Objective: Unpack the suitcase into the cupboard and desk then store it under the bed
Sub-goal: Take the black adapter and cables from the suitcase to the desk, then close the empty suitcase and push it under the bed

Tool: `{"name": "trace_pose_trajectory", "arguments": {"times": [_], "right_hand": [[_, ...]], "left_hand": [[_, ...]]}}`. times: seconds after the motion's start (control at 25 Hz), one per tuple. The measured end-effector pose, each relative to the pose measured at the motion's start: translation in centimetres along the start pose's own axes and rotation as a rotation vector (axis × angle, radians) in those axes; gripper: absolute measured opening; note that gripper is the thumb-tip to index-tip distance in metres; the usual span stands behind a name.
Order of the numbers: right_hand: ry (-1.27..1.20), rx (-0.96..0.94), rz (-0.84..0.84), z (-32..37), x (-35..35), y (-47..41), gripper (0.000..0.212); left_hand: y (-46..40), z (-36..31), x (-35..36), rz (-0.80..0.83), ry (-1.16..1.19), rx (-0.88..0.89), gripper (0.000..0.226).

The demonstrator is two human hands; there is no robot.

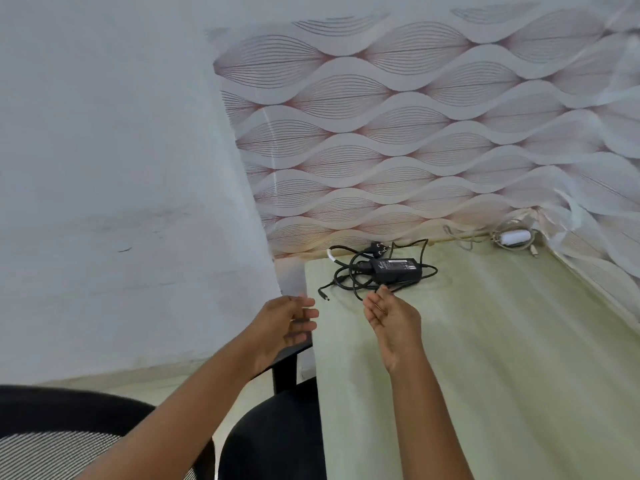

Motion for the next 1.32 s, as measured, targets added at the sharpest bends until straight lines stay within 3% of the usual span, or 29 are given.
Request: {"name": "trace_pose_trajectory", "arguments": {"times": [0.08,0.24,0.44,0.76,1.04,1.32], "right_hand": [[0.013,-0.059,0.126,0.0,2.3,4.6,0.013],[0.101,-0.168,0.359,-1.9,6.9,15.5,0.015],[0.244,-0.167,0.698,-9.9,12.9,32.8,0.02],[0.524,0.021,1.349,-29.0,19.7,62.4,0.016],[0.757,0.129,1.928,-43.8,20.0,87.0,0.018],[0.913,0.364,2.28,-61.3,16.0,109.9,0.021]], "left_hand": [[4.8,-1.2,-3.0,-0.014,-0.006,0.108,0.025],[15.5,-1.4,-10.8,-0.149,-0.07,0.338,0.029],[32.2,5.2,-24.1,-0.434,0.071,0.521,0.026],[65.8,24.3,-39.9,-1.184,0.316,0.525,0.021],[87.5,39.8,-43.4,-1.792,0.622,0.554,0.021],[103.9,54.0,-46.5,-2.248,0.883,0.408,0.017]]}}
Point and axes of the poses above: each hand's wrist, its own y-axis away from the middle knuckle, its own x-axis out of the palm, z = x × y, the point moved 2 cm from there along -y, towards the middle knuckle, and after that the axes turned 10 degrees about y, right-handed, at the moved point
